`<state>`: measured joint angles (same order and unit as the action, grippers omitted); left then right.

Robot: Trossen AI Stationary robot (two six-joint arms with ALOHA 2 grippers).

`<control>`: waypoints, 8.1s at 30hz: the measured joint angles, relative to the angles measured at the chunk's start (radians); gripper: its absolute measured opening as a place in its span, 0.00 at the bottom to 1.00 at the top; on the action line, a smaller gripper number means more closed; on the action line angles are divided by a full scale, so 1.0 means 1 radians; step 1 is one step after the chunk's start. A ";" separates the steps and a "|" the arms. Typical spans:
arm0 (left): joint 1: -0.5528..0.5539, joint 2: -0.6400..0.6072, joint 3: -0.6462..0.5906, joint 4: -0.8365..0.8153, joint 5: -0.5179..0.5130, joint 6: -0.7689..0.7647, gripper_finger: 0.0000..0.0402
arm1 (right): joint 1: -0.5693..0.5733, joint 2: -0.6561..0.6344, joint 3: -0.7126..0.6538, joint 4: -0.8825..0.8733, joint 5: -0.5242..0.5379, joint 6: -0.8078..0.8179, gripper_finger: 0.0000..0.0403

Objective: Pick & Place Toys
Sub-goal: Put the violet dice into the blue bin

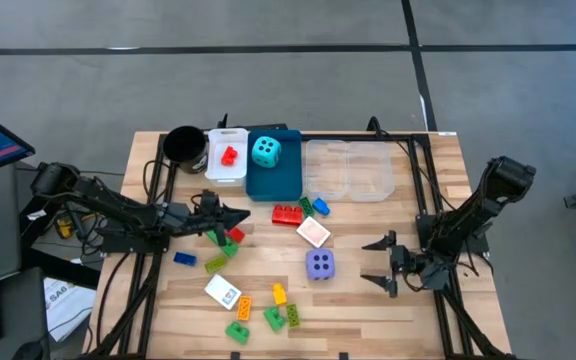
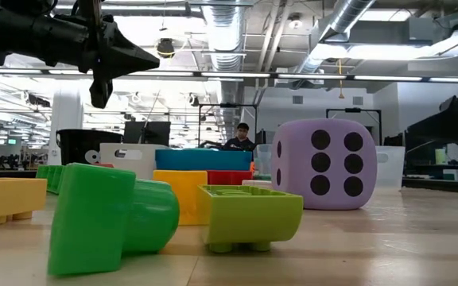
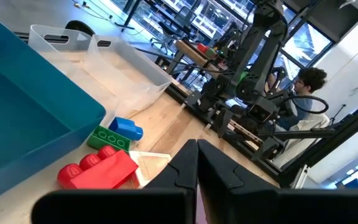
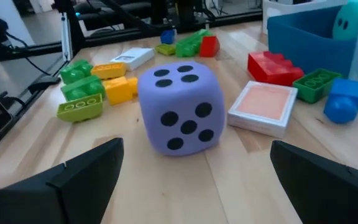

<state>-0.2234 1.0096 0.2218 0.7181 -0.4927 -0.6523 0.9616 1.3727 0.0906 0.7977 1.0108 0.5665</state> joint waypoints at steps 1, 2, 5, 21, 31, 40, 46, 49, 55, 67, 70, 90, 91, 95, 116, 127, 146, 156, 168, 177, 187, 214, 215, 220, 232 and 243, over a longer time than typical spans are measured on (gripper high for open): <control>0.000 0.000 0.000 0.000 0.000 0.000 0.00 | -0.008 0.030 0.000 0.029 -0.009 -0.013 0.99; 0.000 0.000 0.000 0.000 0.000 0.000 0.00 | -0.020 0.065 0.000 0.057 -0.021 -0.025 0.99; 0.000 0.000 0.000 0.000 0.000 -0.003 0.00 | -0.059 0.169 0.000 0.105 -0.039 -0.025 0.99; 0.000 0.000 0.000 0.000 0.000 -0.011 0.00 | -0.201 0.516 0.002 0.644 -0.278 -0.159 0.99; 0.000 0.000 0.000 0.000 0.000 -0.011 0.00 | -0.344 0.573 0.066 0.700 -0.473 -0.261 0.99; 0.000 0.000 0.000 0.000 0.000 -0.011 0.00 | -0.400 0.573 0.117 0.699 -0.507 -0.313 0.99; 0.000 0.000 0.000 0.000 0.000 -0.011 0.00 | -0.438 0.573 0.135 0.668 -0.521 -0.315 0.99; 0.000 0.000 0.000 0.000 0.000 -0.011 0.00 | -0.457 0.573 0.144 0.631 -0.521 -0.315 0.99; 0.000 0.000 0.000 -0.001 0.000 -0.011 0.00 | -0.485 0.573 0.154 0.584 -0.523 -0.315 0.99; 0.000 0.000 0.000 -0.003 0.000 -0.011 0.00 | -0.522 0.573 0.155 0.584 -0.542 -0.283 0.99; 0.000 0.000 0.000 -0.003 0.000 -0.011 0.00 | -0.530 0.573 0.155 0.582 -0.580 -0.275 0.99; -0.047 0.000 0.000 -0.003 0.000 -0.011 0.00 | -0.595 0.573 0.166 0.533 -0.696 -0.191 0.99; -0.047 0.000 0.000 -0.003 0.000 -0.011 0.00 | -0.599 0.573 0.172 0.533 -0.696 -0.191 0.99; -0.047 0.000 0.000 -0.003 0.000 -0.011 0.00 | -0.613 0.573 0.200 0.533 -0.697 -0.190 0.99; -0.047 0.000 0.000 -0.003 0.000 -0.011 0.00 | -0.586 0.572 0.344 0.330 -0.696 -0.184 0.99; -0.047 0.000 0.000 -0.003 0.000 -0.011 0.00 | -0.503 0.572 0.444 0.303 -0.697 -0.286 0.99; -0.047 0.000 0.000 -0.003 0.000 -0.011 0.00 | -0.513 0.572 0.472 0.184 -0.692 -0.405 0.99; -0.047 0.000 0.000 -0.003 0.000 -0.011 0.00 | -0.552 0.572 0.472 0.182 -0.690 -0.421 0.99; -0.047 0.000 0.000 -0.003 0.000 -0.009 0.00 | -0.552 0.572 0.472 0.166 -0.698 -0.420 0.99; -0.047 0.000 0.000 -0.006 0.000 -0.008 0.00 | -0.481 0.572 0.472 0.053 -0.643 -0.387 0.99; -0.047 0.033 0.000 -0.006 -0.001 -0.009 0.00 | -0.507 0.572 0.472 0.009 -0.415 -0.325 0.99; -0.047 0.119 0.000 0.049 0.000 -0.042 0.00 | -0.477 0.572 0.472 0.167 -0.508 -0.356 0.99; -0.047 0.119 0.000 0.049 0.000 -0.042 0.00 | -0.477 0.572 0.472 0.171 -0.519 -0.354 0.99; -0.047 0.119 0.000 0.049 0.000 -0.043 0.00 | -0.477 0.572 0.472 0.186 -0.571 -0.345 0.99; -0.047 0.119 0.000 0.050 0.000 -0.044 0.00 | -0.487 0.572 0.473 0.202 -0.599 -0.346 0.99; -0.047 0.119 0.000 0.071 0.014 -0.044 0.00 | -0.527 0.572 0.516 0.202 -0.666 -0.338 0.99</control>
<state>-0.2701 1.1286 0.2218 0.7889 -0.4787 -0.6968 0.4345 1.9450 0.6067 0.9997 0.3448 0.2285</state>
